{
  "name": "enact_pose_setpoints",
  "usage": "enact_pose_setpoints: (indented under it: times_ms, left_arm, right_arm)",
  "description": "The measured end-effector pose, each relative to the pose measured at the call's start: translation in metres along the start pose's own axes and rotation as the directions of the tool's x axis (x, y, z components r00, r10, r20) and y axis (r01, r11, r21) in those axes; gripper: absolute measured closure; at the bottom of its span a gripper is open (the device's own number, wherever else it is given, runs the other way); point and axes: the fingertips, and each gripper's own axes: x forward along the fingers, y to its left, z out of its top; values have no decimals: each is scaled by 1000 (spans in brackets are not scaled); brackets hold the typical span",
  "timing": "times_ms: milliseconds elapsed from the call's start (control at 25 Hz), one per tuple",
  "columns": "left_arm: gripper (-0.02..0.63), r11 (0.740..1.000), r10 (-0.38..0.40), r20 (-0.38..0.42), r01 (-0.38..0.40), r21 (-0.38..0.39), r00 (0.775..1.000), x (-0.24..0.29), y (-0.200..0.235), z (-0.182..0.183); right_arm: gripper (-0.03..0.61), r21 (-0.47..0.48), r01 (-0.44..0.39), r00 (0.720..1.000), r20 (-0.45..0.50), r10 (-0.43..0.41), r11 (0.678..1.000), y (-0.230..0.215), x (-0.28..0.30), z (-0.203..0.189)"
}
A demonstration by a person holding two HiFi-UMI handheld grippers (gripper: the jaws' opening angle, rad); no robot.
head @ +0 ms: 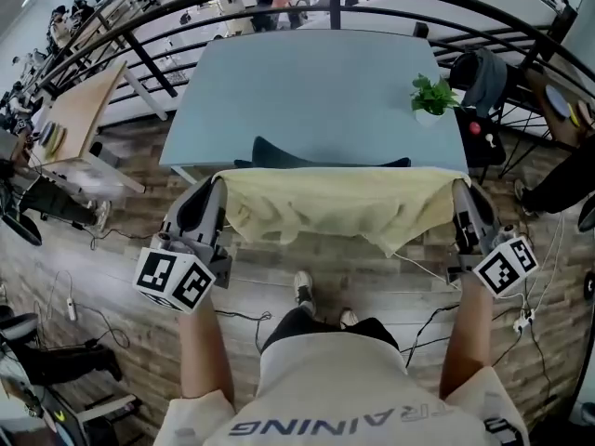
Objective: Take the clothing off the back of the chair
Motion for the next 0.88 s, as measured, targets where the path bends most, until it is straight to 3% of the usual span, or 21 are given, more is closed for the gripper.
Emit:
enact_pose_setpoints:
  times_ms: [360,600,880]
  left_arm:
    - [569,987,163,-7,-163,-5,987,-87,-52,-15]
    - [569,983,184,3,-184,14,983,-124,-62,-14]
    - [569,978,204,-10,-203,40,979,-178,-63,-20]
  right_arm:
    - [546,-57,-117,991,-64,114,991,33,-43,-1]
    - [546,-38,-150,986,-77,147,988,57,-54,-12]
    - [546,-45,-108,992,-76,104,993,100,-67,-29]
